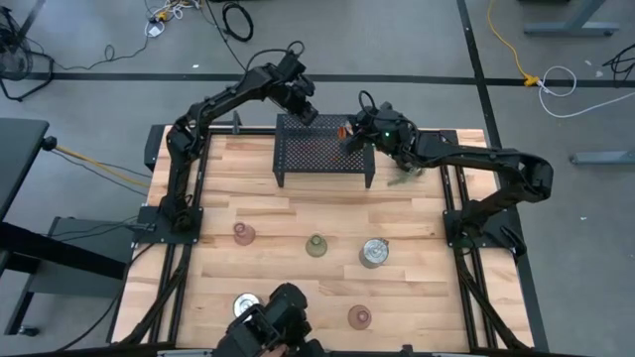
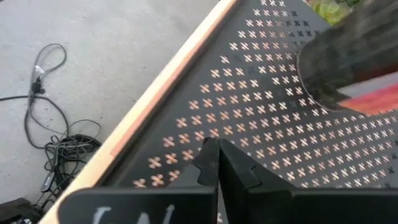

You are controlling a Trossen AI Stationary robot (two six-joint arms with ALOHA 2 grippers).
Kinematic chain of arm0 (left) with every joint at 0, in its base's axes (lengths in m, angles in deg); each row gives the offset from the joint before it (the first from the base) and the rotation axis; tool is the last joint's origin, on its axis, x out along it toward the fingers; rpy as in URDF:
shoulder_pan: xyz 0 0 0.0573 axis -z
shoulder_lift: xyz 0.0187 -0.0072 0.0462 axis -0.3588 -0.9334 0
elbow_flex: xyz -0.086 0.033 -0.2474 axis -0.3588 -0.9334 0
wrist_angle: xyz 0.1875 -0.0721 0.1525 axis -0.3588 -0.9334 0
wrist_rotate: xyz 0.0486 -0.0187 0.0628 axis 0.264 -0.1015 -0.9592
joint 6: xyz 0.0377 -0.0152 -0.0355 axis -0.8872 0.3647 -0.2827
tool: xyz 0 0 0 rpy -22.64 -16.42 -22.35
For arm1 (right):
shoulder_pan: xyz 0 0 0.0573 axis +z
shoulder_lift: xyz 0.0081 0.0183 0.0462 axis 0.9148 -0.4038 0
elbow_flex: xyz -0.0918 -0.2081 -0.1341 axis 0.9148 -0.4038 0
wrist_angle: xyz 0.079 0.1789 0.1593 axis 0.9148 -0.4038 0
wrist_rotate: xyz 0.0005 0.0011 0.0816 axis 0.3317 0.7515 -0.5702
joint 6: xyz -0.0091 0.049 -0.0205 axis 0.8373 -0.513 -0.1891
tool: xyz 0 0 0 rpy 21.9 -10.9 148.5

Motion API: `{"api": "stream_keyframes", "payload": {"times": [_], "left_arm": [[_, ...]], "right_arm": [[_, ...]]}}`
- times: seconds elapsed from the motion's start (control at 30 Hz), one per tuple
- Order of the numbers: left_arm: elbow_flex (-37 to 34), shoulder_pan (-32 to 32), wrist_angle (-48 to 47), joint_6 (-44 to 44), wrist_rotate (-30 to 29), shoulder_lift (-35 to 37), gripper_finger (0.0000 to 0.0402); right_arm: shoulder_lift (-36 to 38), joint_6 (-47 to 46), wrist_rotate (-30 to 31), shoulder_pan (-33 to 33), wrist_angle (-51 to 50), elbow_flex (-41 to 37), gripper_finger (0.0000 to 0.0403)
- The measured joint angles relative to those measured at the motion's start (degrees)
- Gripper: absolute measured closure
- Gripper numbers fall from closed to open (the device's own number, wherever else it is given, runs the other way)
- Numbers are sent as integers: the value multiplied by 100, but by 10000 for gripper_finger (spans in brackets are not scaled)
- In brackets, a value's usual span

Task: Pick & Place candle stick holders
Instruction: Put the top scented candle on the shelf

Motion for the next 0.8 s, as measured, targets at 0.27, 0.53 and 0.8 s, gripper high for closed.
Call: {"api": "stream_keyframes", "payload": {"times": [0.27, 0.53, 0.8], "left_arm": [[0, -2, -455, -137, 29, 36, 385], [0, 110, -818, -344, 47, 496, 395], [4, 361, -1365, -405, -87, 1236, 387]], "right_arm": [[770, -302, -37, -25, -1655, -2, 366], [1042, -856, -669, 277, -2700, -9, 323], [999, -1210, -193, 814, -2702, -383, 321]]}}
